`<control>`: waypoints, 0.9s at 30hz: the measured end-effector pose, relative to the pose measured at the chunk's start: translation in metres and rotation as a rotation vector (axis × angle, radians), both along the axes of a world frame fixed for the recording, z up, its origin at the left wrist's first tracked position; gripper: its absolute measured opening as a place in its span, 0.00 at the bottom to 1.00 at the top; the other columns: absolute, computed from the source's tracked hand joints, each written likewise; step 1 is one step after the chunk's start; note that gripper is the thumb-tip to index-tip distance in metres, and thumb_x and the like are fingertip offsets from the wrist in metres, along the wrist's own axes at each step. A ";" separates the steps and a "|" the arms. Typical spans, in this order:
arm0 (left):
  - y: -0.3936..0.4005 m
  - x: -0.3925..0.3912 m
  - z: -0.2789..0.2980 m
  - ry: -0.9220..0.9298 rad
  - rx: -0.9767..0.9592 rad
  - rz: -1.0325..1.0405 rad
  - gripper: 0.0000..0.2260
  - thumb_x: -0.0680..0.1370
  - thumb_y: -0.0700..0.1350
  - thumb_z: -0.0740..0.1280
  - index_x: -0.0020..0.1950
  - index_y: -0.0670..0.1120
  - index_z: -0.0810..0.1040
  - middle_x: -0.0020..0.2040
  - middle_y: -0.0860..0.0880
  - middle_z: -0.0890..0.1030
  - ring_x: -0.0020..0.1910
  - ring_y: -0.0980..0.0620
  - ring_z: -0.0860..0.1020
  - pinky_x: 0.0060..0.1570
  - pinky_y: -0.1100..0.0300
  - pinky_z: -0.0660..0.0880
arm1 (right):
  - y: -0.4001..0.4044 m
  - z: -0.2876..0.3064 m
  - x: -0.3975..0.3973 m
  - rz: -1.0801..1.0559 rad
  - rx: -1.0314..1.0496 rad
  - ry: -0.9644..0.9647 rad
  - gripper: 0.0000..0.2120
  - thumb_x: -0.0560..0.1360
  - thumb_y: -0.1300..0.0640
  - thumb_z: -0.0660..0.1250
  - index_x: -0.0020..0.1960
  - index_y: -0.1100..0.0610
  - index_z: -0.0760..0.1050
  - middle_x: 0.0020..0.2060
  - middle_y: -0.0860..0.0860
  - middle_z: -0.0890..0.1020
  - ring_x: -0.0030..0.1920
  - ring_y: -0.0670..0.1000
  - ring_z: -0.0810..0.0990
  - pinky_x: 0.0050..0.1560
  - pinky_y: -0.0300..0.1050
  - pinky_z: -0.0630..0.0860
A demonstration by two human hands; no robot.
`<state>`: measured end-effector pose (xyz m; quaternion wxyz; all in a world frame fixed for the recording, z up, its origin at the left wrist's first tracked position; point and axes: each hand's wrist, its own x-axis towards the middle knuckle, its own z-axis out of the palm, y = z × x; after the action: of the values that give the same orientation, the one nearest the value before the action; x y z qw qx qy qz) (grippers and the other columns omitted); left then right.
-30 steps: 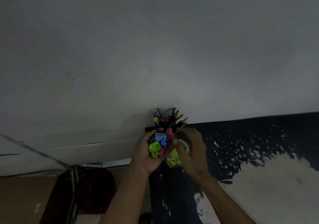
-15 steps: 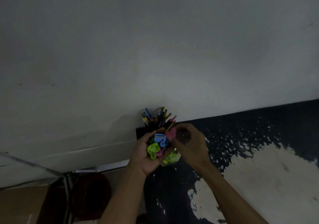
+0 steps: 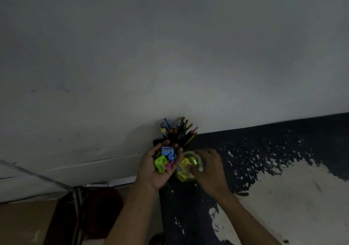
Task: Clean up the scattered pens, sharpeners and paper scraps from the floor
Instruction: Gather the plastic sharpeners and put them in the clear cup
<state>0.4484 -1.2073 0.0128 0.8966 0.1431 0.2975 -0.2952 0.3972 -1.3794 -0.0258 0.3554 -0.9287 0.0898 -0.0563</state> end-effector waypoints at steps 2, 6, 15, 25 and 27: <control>-0.001 0.000 0.000 -0.011 0.034 0.007 0.12 0.80 0.45 0.60 0.52 0.38 0.78 0.50 0.37 0.80 0.53 0.37 0.77 0.48 0.40 0.76 | 0.006 0.011 -0.002 -0.045 0.094 -0.120 0.17 0.67 0.58 0.74 0.55 0.52 0.79 0.51 0.46 0.75 0.53 0.48 0.76 0.51 0.40 0.74; -0.011 0.001 -0.001 0.008 0.076 -0.006 0.11 0.80 0.45 0.60 0.51 0.39 0.78 0.47 0.38 0.81 0.45 0.40 0.80 0.46 0.45 0.79 | 0.021 0.040 -0.006 0.066 0.203 -0.286 0.17 0.71 0.47 0.71 0.57 0.53 0.79 0.53 0.47 0.77 0.57 0.47 0.76 0.54 0.39 0.74; -0.028 -0.005 0.013 -0.052 0.096 -0.184 0.10 0.79 0.45 0.61 0.48 0.42 0.79 0.41 0.42 0.83 0.38 0.44 0.83 0.35 0.55 0.81 | 0.029 0.062 -0.002 0.378 -0.069 -0.013 0.25 0.75 0.47 0.67 0.70 0.46 0.70 0.68 0.43 0.69 0.64 0.47 0.67 0.64 0.43 0.70; -0.031 -0.005 0.008 -0.075 0.110 -0.236 0.10 0.77 0.47 0.62 0.47 0.43 0.79 0.46 0.40 0.82 0.44 0.43 0.81 0.43 0.53 0.79 | 0.021 0.059 0.005 0.381 0.106 0.096 0.20 0.68 0.46 0.72 0.59 0.39 0.74 0.51 0.45 0.67 0.55 0.49 0.72 0.57 0.45 0.74; -0.031 -0.004 0.010 -0.083 0.100 -0.234 0.09 0.74 0.46 0.63 0.46 0.43 0.79 0.46 0.41 0.82 0.44 0.43 0.80 0.42 0.53 0.79 | 0.020 0.061 0.008 0.394 0.135 0.093 0.18 0.67 0.48 0.74 0.55 0.39 0.74 0.51 0.43 0.70 0.54 0.48 0.72 0.54 0.41 0.72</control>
<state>0.4440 -1.2385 0.0233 0.8592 0.2332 0.2558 -0.3766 0.4054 -1.3597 0.0353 0.4164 -0.9040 -0.0736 0.0632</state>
